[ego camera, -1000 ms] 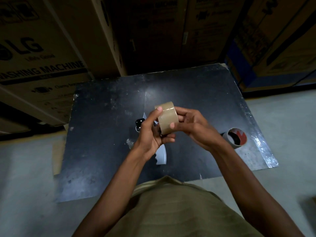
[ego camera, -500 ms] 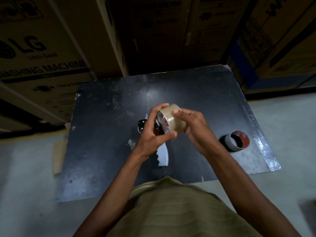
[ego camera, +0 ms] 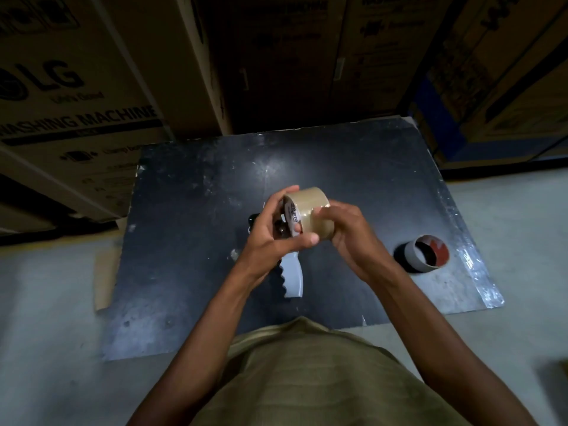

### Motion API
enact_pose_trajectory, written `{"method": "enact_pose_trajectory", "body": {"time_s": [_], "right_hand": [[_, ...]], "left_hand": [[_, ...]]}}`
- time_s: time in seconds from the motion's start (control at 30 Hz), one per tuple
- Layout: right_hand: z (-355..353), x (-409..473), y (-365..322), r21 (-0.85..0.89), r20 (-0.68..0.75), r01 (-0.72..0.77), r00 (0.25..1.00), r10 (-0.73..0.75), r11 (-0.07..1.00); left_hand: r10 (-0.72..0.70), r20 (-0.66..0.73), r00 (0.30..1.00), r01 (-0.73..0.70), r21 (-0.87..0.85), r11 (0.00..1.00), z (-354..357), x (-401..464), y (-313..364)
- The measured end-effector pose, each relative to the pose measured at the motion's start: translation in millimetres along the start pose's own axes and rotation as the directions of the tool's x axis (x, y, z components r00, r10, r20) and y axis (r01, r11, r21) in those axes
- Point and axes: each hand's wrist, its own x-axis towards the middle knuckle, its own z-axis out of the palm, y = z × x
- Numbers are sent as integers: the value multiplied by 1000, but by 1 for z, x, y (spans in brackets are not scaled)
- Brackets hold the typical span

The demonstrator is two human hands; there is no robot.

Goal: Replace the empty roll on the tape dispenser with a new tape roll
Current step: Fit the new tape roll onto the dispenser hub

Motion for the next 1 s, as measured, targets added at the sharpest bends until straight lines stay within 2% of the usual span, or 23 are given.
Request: {"method": "enact_pose_trajectory", "body": {"time_s": [0.07,0.2,0.27,0.37,0.47,0.53,0.67,0.77,0.83,0.93,1.0], "right_hand": [[-1,4,7,-62,-132,-95,987,86,994],[-2,10,14,-53,-218,-178,962,163,983],[-4,11,12,-47,-192,-185,966,173,982],[-2,0,7,-31,-3,-96,995,96,995],[2,-12,2,-9,169,-47,984,47,999],[1,-8,8,-76,125,-42,991,51,996],[10,-7,14,-170,-129,-150,983,129,974],[13,-10,4,-116,-106,-138,986,126,984],[14,-9,-1,-57,-97,-173,981,167,983],[16,-7,0,4,-62,-137,989,137,991],[17,-8,0,24,-44,-126,991,127,992]], "left_hand": [[102,51,994,-108,139,984,3,-2,-2],[168,52,984,-176,270,947,9,-6,-11],[165,49,985,-173,293,940,9,-8,-19],[132,4,991,-130,228,965,4,-9,-25],[60,-50,997,-53,133,990,-1,-7,-25],[71,-57,996,-61,170,984,-1,-8,-24],[229,-15,973,-204,398,894,4,-12,-24],[351,27,936,-309,540,783,8,-16,-22],[387,23,922,-331,568,754,12,-19,-21],[375,-17,927,-310,529,790,11,-20,-22],[305,-31,952,-256,471,845,6,-16,-24]]}}
